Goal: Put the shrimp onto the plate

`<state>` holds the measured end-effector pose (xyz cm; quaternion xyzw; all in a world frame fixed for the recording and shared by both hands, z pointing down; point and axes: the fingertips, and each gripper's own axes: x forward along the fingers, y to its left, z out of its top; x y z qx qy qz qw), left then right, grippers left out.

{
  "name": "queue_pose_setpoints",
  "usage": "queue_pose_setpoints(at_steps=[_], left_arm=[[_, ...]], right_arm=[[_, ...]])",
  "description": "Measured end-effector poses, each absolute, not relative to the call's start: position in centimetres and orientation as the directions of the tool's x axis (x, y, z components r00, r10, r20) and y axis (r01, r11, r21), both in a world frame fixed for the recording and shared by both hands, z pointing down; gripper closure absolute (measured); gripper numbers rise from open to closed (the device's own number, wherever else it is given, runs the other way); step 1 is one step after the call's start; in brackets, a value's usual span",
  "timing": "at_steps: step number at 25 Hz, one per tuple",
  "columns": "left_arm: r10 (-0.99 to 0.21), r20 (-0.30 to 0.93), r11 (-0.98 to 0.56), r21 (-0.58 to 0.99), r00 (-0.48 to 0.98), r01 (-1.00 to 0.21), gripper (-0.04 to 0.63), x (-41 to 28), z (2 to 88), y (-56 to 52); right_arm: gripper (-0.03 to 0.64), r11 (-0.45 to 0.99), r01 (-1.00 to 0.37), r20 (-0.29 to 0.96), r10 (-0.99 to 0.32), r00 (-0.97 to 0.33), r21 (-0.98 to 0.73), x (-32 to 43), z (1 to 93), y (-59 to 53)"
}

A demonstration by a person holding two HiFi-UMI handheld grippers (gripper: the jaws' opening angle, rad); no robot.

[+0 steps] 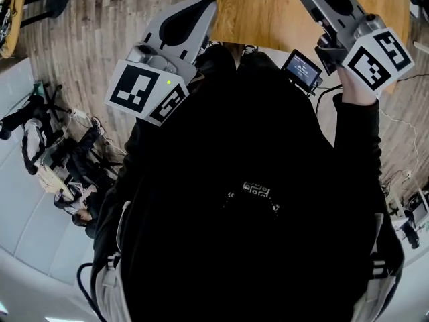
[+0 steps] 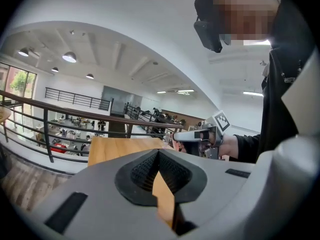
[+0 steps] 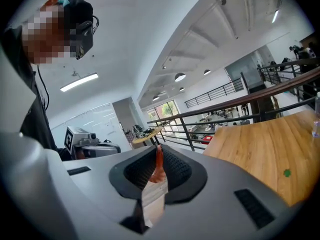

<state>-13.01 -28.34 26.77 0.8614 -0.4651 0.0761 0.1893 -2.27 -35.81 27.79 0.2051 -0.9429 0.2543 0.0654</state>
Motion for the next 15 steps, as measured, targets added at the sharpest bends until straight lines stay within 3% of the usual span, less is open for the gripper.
queue_pose_setpoints(at_steps=[15], left_arm=[[-0.563, 0.226, -0.747, 0.273, 0.795, -0.606, 0.592, -9.0, 26.2, -33.5]], right_arm=[[0.563, 0.64, -0.675, 0.265, -0.623, -0.736, -0.368, 2.7, 24.8, -35.5]])
